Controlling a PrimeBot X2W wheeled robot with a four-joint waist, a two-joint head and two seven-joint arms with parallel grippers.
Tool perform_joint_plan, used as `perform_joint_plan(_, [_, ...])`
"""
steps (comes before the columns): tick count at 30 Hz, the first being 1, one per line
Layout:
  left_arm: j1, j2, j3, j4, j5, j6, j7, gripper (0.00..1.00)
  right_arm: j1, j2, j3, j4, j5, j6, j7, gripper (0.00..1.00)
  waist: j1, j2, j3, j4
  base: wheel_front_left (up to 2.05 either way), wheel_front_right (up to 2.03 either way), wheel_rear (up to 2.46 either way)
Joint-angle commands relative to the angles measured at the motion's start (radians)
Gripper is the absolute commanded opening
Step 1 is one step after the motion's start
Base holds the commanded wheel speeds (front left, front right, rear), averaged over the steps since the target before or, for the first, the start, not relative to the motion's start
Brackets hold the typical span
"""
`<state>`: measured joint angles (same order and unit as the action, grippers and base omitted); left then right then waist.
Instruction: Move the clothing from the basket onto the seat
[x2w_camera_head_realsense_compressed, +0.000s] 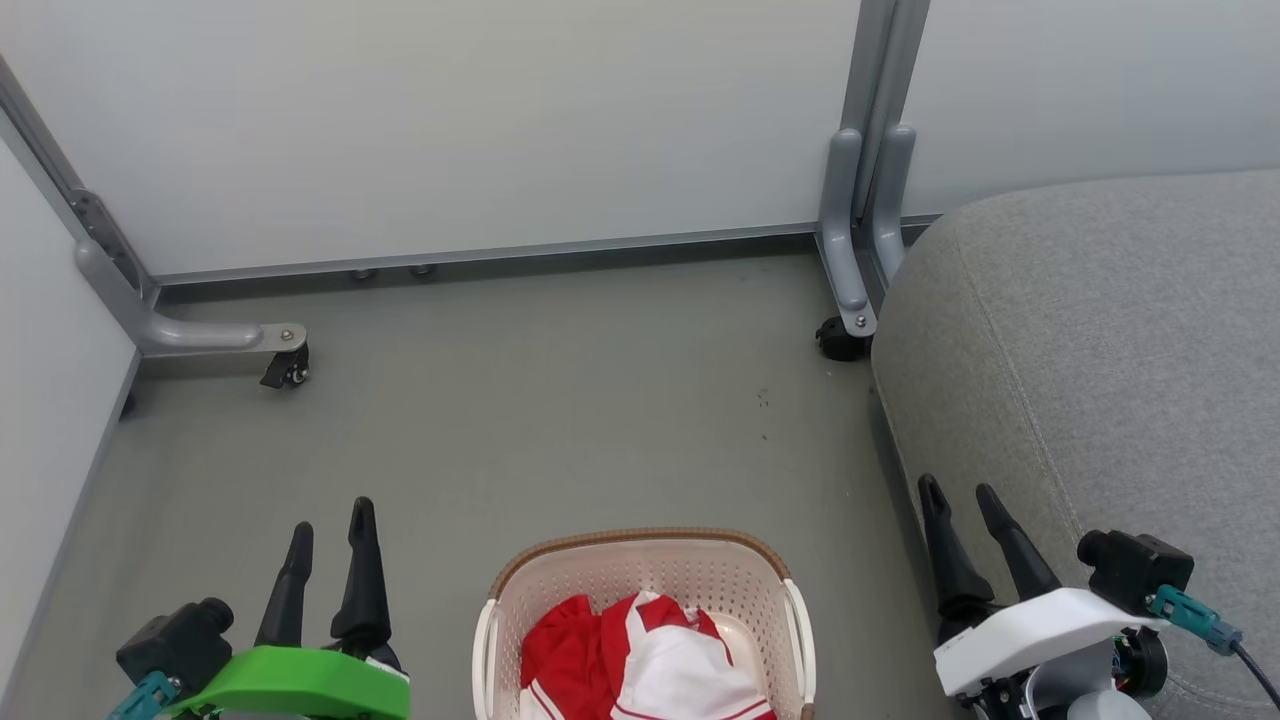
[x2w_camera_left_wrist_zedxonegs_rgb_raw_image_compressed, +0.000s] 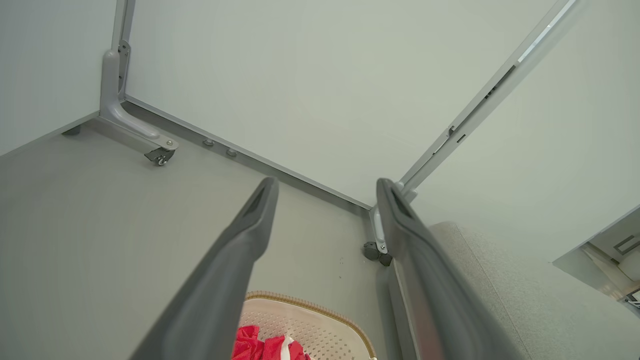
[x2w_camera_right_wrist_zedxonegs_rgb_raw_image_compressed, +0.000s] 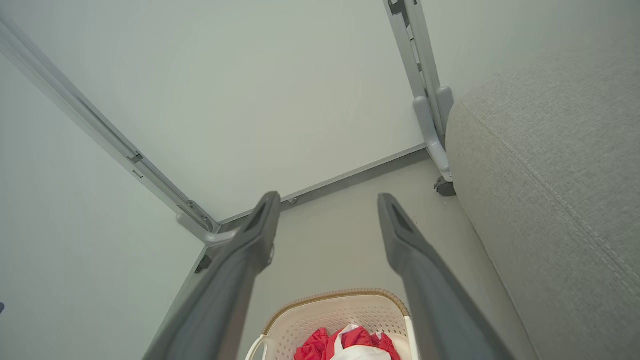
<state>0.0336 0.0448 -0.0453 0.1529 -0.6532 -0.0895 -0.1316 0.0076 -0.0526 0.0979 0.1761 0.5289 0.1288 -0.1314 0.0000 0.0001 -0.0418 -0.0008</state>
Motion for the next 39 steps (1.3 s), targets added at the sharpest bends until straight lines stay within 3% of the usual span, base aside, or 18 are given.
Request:
perform_joint_plan(1, [0.014, 0.005, -0.006, -0.012, 0.037, 0.001, -0.010, 1.00, 0.006, -0.006, -0.002, -0.015, -0.031, 0.002, -0.010, 1.00, 0.0000, -0.0001, -0.002, 0.000, 0.00, 0.00, 0.00])
perform_joint_plan(22, [0.030, 0.007, -0.045, 0.007, 0.267, 0.005, -0.060, 1.00, 0.028, 0.001, -0.008, -0.022, -0.249, 0.003, -0.061, 1.00, 0.0000, -0.0001, -0.009, 0.006, 0.00, 0.00, 0.00])
perform_joint_plan(39, [0.041, 0.007, -0.042, -0.014, 0.357, 0.011, -0.096, 1.00, 0.041, 0.001, -0.030, -0.050, -0.329, 0.003, -0.096, 1.00, 0.0000, -0.0001, -0.021, 0.006, 0.00, 0.00, 0.00])
